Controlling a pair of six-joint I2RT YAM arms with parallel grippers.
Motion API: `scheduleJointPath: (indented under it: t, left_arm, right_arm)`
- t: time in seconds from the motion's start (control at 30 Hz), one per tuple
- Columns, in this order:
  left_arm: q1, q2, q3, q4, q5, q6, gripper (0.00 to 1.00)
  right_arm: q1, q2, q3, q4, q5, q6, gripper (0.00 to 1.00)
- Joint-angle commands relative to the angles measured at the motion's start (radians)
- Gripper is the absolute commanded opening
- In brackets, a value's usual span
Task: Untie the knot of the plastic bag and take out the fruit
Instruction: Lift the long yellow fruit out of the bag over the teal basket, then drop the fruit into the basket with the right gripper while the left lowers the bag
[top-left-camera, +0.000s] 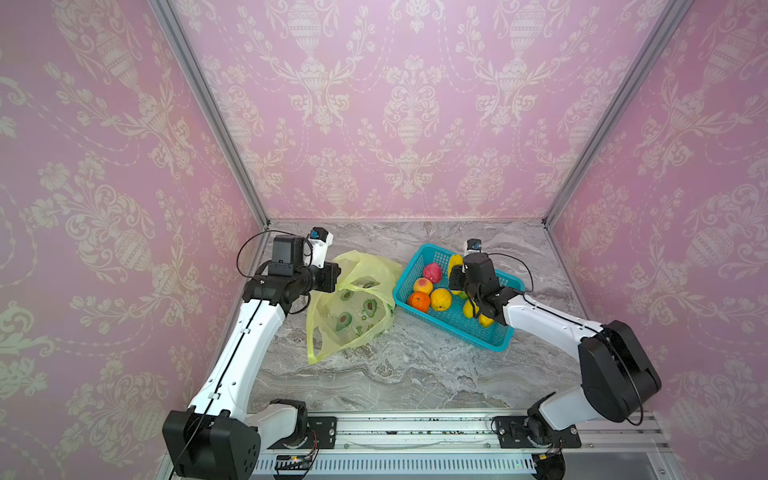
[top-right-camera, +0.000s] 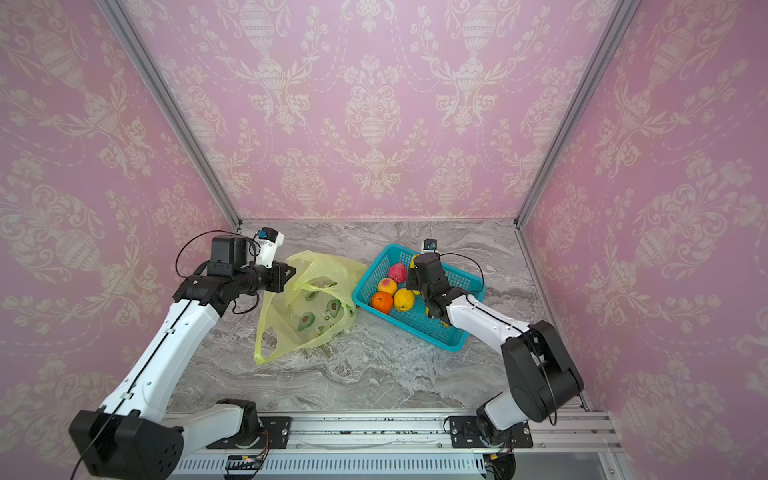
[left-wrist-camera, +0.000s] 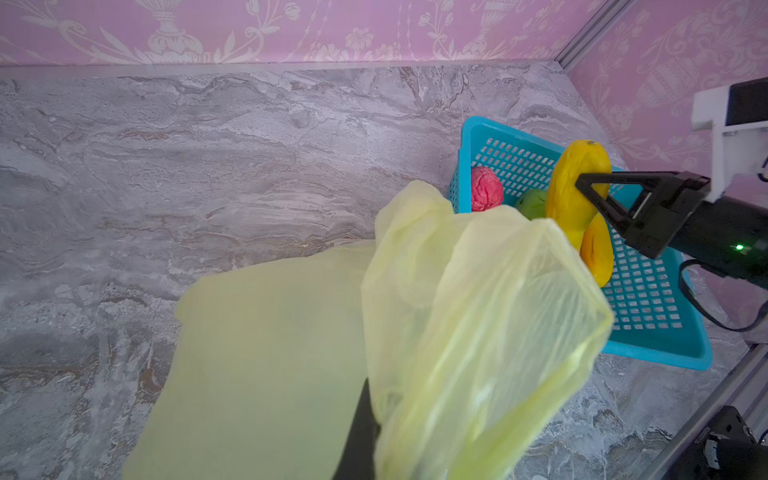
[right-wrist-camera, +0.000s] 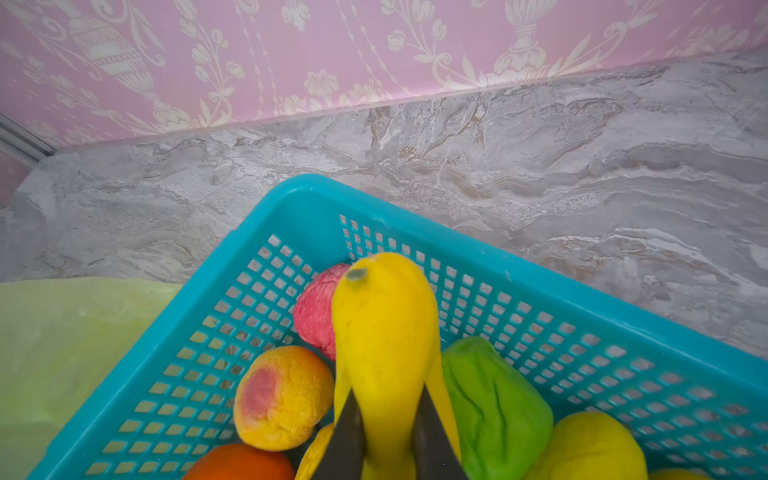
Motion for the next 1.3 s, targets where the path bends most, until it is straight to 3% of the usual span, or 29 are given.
scheduleJointPath:
  t: [0.0, 0.13, 0.3, 0.63, 0.83, 0.97, 1.03, 1.27]
  left_arm:
    - [0.012, 0.001, 0.027, -0.022, 0.002, -0.02, 0.0]
    - [0.017, -0.001, 0.029, -0.019, 0.0, -0.026, 0.0]
    - [0.044, 0.023, 0.071, -0.013, -0.023, -0.046, 0.0]
    - [0.065, 0.206, 0.336, 0.03, 0.014, -0.223, 0.0]
    - [0.071, 0.293, 0.429, 0.113, 0.013, -0.3, 0.0]
    - [0.09, 0.334, 0.454, 0.155, -0.011, -0.294, 0.0]
    - [0.1, 0.358, 0.461, 0.17, -0.009, -0.3, 0.0]
    - [0.11, 0.407, 0.411, 0.24, 0.004, -0.307, 0.0]
  right_arm:
    - [0.011, -0.105, -0.011, -0.111, 0.006, 0.04, 0.0]
    - [0.031, -0.152, -0.066, -0.183, -0.016, 0.069, 0.0]
    - [0.045, -0.119, -0.19, -0.089, -0.053, 0.109, 0.0]
    - [0.058, 0.044, -0.102, -0.11, -0.056, 0.074, 0.02]
    - [0.058, 0.078, -0.089, -0.092, -0.066, 0.057, 0.26]
    - [0.058, 0.058, -0.108, -0.065, -0.089, 0.042, 0.56]
    - [0.058, 0.04, -0.127, -0.04, -0.1, 0.033, 0.65]
    - [0.058, -0.031, -0.188, 0.016, -0.116, 0.01, 0.79]
